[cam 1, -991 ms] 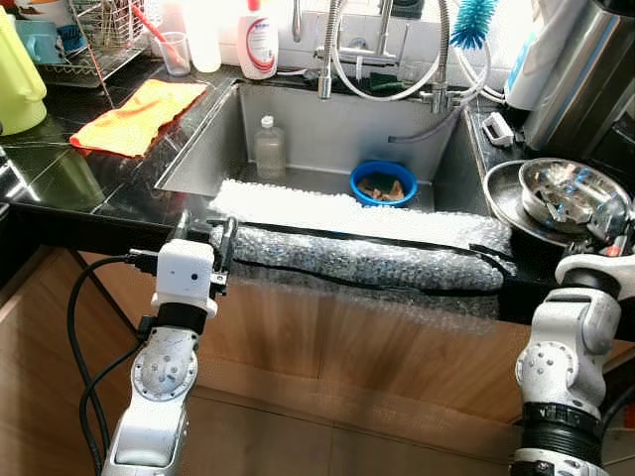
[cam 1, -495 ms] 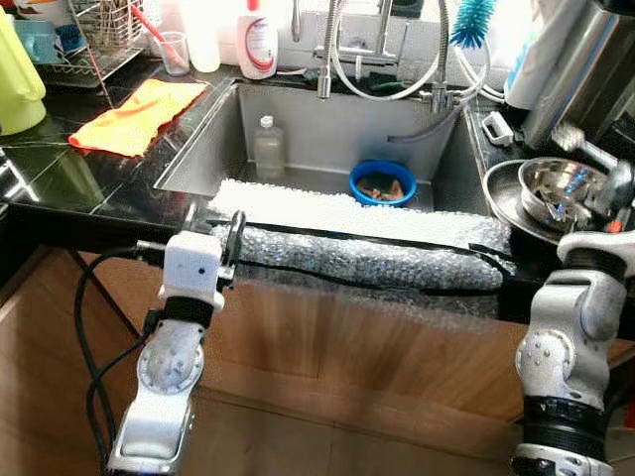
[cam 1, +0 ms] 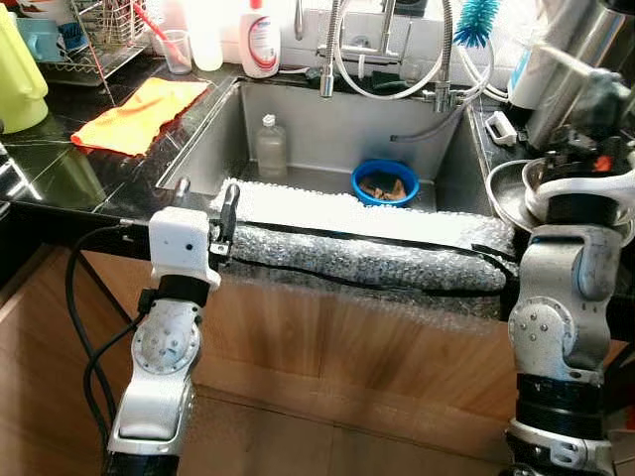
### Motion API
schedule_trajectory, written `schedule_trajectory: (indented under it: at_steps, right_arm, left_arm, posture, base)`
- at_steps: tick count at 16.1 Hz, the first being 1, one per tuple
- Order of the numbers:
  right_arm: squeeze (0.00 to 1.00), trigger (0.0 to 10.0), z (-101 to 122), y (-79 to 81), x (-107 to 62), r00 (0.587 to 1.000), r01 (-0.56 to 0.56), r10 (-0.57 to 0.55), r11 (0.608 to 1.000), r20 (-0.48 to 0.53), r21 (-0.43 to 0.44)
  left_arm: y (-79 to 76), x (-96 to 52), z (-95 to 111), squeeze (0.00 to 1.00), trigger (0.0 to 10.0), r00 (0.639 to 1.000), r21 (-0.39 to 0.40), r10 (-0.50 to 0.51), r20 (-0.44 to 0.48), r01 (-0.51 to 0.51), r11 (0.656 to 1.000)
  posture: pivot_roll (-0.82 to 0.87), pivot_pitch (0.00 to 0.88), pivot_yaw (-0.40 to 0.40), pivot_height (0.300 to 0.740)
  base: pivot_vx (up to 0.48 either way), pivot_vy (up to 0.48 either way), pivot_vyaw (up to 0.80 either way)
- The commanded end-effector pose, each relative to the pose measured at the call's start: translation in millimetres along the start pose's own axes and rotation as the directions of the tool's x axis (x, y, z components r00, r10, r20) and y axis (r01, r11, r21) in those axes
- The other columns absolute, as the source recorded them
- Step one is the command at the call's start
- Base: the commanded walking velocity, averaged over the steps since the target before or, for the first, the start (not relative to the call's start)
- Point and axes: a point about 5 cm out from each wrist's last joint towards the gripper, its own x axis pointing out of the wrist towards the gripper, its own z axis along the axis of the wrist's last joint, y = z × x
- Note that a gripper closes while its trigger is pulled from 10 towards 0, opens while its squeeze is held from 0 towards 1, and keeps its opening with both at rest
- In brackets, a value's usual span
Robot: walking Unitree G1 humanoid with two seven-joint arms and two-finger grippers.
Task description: Kitchen organization
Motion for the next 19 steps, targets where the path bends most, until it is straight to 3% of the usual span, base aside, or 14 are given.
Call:
schedule_trajectory:
  at_steps: [1,2,3,5,6,7,9,14,16,19]
  right_arm:
    - [0.00,10.0,0,10.3,-2.7,0.998,-0.063,0.064,0.996,-0.020,0.055]
    - [0.00,10.0,-5,18.0,-6.7,0.990,-0.118,0.126,0.987,-0.061,0.111]
    - [0.00,10.0,-7,21.0,-10.4,0.984,-0.147,0.154,0.985,-0.083,0.088]
    - [0.00,10.0,-9,19.6,-15.1,0.984,-0.150,0.149,0.989,-0.101,-0.004]
    - [0.00,10.0,-9,22.8,-21.6,0.984,-0.161,0.151,0.981,-0.099,-0.106]
    - [0.00,10.0,-10,28.4,-27.5,0.978,-0.191,0.175,0.970,-0.113,-0.151]
    - [0.00,10.0,-14,33.8,-38.0,0.965,-0.236,0.211,0.957,-0.155,-0.169]
    - [0.00,10.0,-19,26.1,-39.6,0.978,-0.169,0.140,0.968,-0.157,-0.188]
    - [0.00,10.0,-24,17.9,-51.0,0.979,-0.138,0.087,0.948,-0.183,-0.286]
    - [0.00,10.0,-30,13.5,-66.3,0.977,-0.158,0.077,0.889,-0.199,-0.430]
  left_arm:
    - [1.1,4.2,10,0.00,10.0,1.000,-0.023,0.001,0.031,-0.001,1.000]
    - [2.8,4.7,8,0.00,10.0,1.000,-0.040,0.015,0.018,-0.014,0.999]
    - [5.1,4.4,7,0.00,10.0,1.000,-0.044,0.022,0.009,-0.022,0.999]
    - [6.4,2.3,6,0.00,10.0,1.000,-0.041,0.024,0.005,-0.024,0.999]
    - [7.4,0.0,6,0.00,10.0,1.000,-0.022,0.030,0.008,-0.030,0.999]
    - [8.2,-0.5,7,0.00,10.0,0.999,-0.011,0.038,0.013,-0.038,0.999]
    - [8.2,-0.2,7,0.00,10.0,0.999,0.000,0.043,0.017,-0.043,0.999]
    - [2.7,-4.5,0,0.00,10.0,1.000,-0.028,0.010,-0.018,-0.010,1.000]
    - [3.3,-9.1,-9,0.00,10.0,0.998,-0.045,0.022,-0.053,-0.025,0.999]
    - [5.8,-12.6,-9,0.00,10.0,0.999,-0.026,0.029,-0.046,-0.030,0.999]
  posture:
    - [0.07,0.080,-0.034,0.740]
    - [0.07,0.082,-0.036,0.740]
    - [0.07,0.081,-0.037,0.740]
    - [0.07,0.084,-0.038,0.740]
    - [0.07,0.083,-0.038,0.740]
    - [0.07,0.083,-0.038,0.740]
    - [0.07,0.082,-0.038,0.740]
    - [0.07,0.064,-0.038,0.740]
    - [0.07,0.054,-0.039,0.740]
    - [0.07,0.042,-0.036,0.740]
  base:
    - [0.000,0.000,0.00]
    - [0.000,0.000,0.00]
    - [0.000,0.000,0.00]
    - [0.000,0.000,0.00]
    - [0.000,0.000,0.00]
    - [0.000,0.000,0.00]
    - [0.000,0.000,0.00]
    - [0.000,0.000,0.00]
    - [0.000,0.000,0.00]
    - [0.000,0.000,0.00]
